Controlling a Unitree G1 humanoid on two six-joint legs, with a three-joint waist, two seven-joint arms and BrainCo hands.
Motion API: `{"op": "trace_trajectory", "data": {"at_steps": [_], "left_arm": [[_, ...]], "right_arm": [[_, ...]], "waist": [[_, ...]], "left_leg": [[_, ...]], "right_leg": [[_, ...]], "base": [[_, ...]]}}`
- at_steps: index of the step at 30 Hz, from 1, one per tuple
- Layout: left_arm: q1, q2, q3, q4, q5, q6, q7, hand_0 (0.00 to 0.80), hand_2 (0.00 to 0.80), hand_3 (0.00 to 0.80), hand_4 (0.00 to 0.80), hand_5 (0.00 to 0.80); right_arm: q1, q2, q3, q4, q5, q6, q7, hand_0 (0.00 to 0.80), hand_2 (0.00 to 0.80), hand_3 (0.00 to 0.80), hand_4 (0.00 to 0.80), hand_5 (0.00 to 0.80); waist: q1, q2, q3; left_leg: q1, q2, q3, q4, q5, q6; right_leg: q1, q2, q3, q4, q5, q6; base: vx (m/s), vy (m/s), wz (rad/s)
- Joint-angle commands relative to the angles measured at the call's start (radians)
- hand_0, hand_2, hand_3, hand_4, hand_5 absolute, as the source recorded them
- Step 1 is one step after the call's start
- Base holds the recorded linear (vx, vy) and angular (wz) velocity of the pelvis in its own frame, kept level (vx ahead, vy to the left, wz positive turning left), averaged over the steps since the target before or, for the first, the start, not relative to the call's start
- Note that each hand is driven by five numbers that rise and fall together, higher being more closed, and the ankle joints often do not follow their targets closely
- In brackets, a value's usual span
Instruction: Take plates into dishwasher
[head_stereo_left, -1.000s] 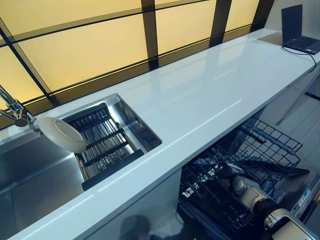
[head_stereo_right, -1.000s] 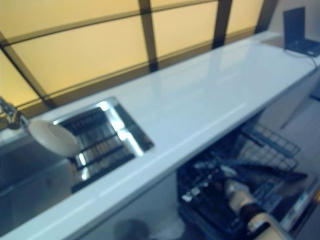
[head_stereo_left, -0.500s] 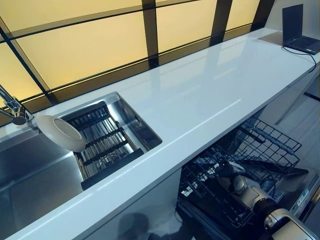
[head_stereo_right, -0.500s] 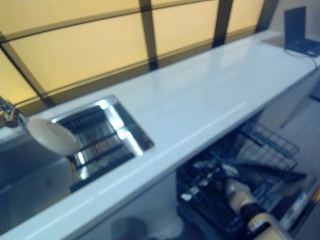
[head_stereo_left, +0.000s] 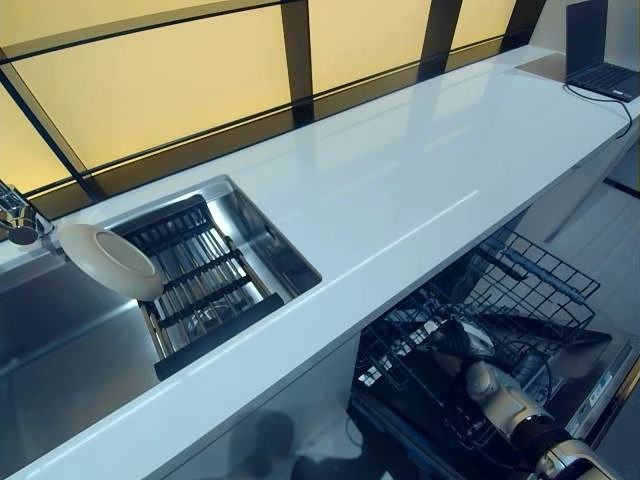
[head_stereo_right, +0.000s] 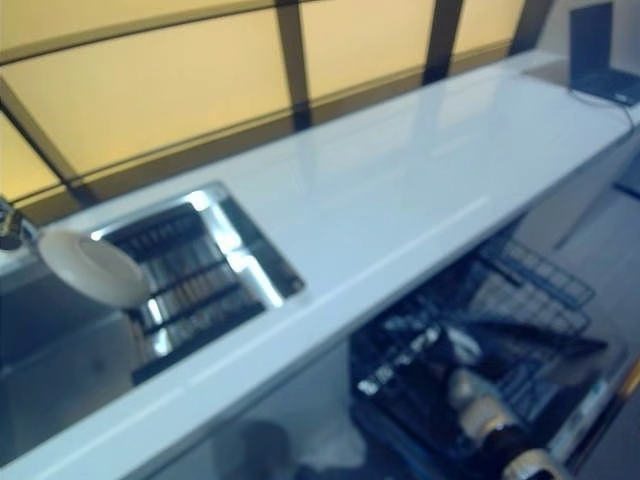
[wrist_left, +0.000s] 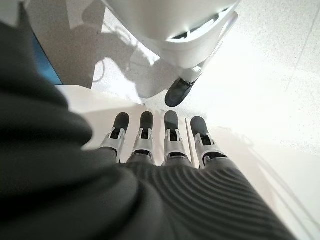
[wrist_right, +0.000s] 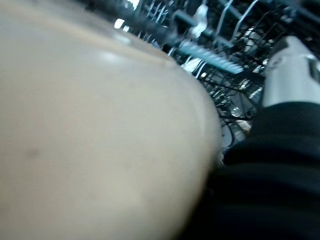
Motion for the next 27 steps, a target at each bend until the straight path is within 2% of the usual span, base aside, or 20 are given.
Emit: {"op": "trace_trajectory", "data": {"at_steps": [1, 16, 27], "left_arm": [[-0.005, 0.006, 0.007, -0.001, 0.014, -0.001, 0.014, 0.0, 0.0, 0.0, 0.0, 0.0], [0.05, -0.008, 0.078, 0.028, 0.027, -0.027, 0.04, 0.0, 0.0, 0.0, 0.0, 0.0], [0.082, -0.023, 0.096, 0.058, 0.023, -0.044, 0.05, 0.0, 0.0, 0.0, 0.0, 0.0]], "right_arm": [[0.017, -0.035, -0.04, -0.112, 0.021, -0.04, -0.034, 0.0, 0.0, 0.0, 0.0, 0.0], [0.235, -0.062, -0.253, -0.457, 0.142, -0.131, -0.102, 0.0, 0.0, 0.0, 0.0, 0.0], [0.337, -0.059, -0.361, -0.524, 0.271, -0.145, -0.137, 0.0, 0.0, 0.0, 0.0, 0.0]], "waist": [[-0.035, -0.024, 0.002], [-0.087, -0.047, -0.013], [-0.107, -0.052, -0.043]], "left_leg": [[-0.08, -0.037, 0.033, 0.005, -0.019, -0.023], [-0.06, -0.016, 0.072, 0.005, -0.024, -0.023], [-0.04, -0.006, 0.095, 0.007, -0.028, -0.025]], "right_leg": [[-0.007, 0.025, 0.001, 0.063, -0.088, 0.0], [0.008, 0.036, 0.035, 0.056, -0.092, 0.006], [0.033, 0.038, 0.048, 0.049, -0.099, 0.005]], "base": [[-0.019, 0.0, -0.03], [0.003, -0.002, -0.07], [0.012, 0.004, -0.02]]}}
